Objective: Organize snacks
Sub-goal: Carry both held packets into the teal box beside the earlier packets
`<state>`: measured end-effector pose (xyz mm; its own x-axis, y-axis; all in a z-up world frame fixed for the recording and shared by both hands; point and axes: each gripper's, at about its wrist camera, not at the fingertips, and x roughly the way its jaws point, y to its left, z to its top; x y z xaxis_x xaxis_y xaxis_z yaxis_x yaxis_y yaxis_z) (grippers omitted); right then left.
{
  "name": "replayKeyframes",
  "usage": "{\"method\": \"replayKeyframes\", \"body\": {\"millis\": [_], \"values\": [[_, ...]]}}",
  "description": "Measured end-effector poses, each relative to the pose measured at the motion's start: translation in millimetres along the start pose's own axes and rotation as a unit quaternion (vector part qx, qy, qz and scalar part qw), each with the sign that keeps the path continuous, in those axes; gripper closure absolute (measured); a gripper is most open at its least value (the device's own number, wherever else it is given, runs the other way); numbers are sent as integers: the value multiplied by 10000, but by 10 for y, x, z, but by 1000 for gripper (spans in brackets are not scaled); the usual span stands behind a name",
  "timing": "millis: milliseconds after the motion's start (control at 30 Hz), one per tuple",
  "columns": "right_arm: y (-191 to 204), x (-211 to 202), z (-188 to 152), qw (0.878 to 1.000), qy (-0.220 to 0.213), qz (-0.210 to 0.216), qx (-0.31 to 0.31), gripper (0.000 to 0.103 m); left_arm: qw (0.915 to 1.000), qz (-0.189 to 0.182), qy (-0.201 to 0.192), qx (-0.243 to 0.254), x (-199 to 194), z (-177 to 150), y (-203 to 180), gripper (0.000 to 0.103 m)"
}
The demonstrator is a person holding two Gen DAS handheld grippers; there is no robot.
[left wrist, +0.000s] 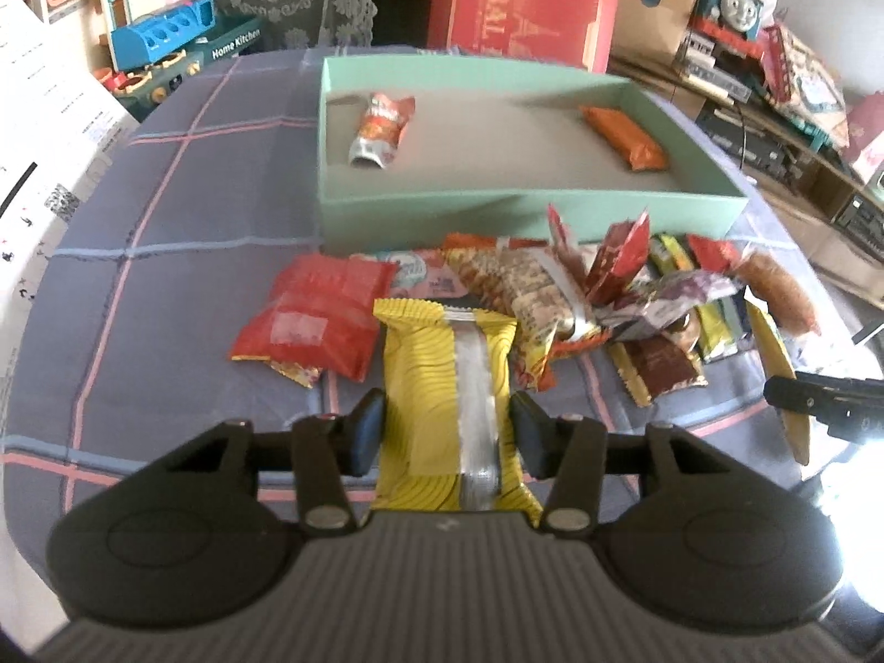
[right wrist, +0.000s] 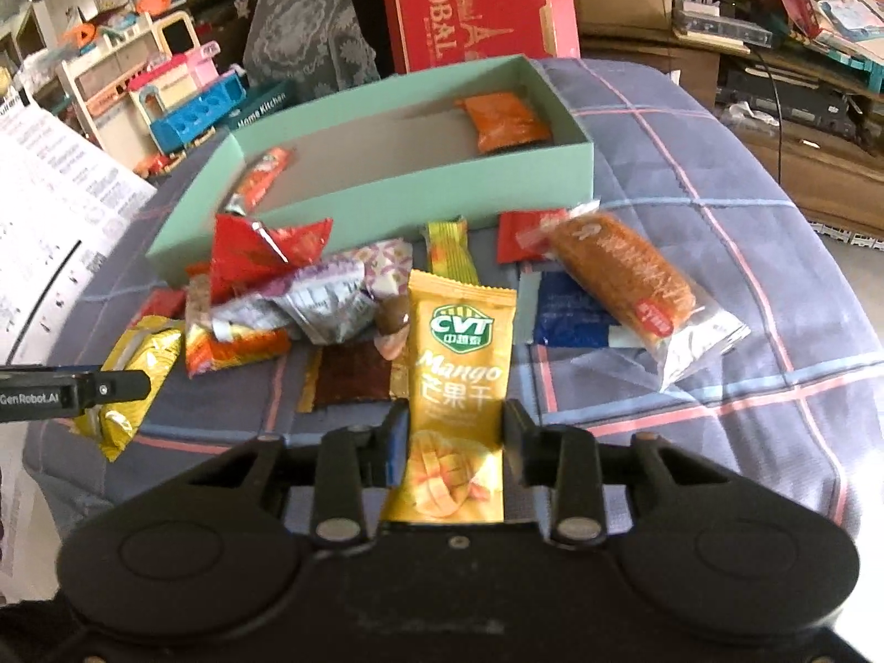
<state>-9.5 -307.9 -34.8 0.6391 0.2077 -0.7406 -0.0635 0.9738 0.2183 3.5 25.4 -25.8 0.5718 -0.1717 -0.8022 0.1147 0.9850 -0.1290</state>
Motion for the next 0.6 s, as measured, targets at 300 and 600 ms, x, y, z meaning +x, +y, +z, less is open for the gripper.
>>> {"method": "replayKeyframes", "body": {"millis": [300, 600], "values": [[-57, -293, 294, 9993, -372, -18, -5, 69, 9987, -117, -492, -100, -312, 246, 106, 55], [-120, -107, 1111, 9976, -611, -70, -317, 69, 9975, -80, -676, -178, -72, 997, 236, 55]]}}
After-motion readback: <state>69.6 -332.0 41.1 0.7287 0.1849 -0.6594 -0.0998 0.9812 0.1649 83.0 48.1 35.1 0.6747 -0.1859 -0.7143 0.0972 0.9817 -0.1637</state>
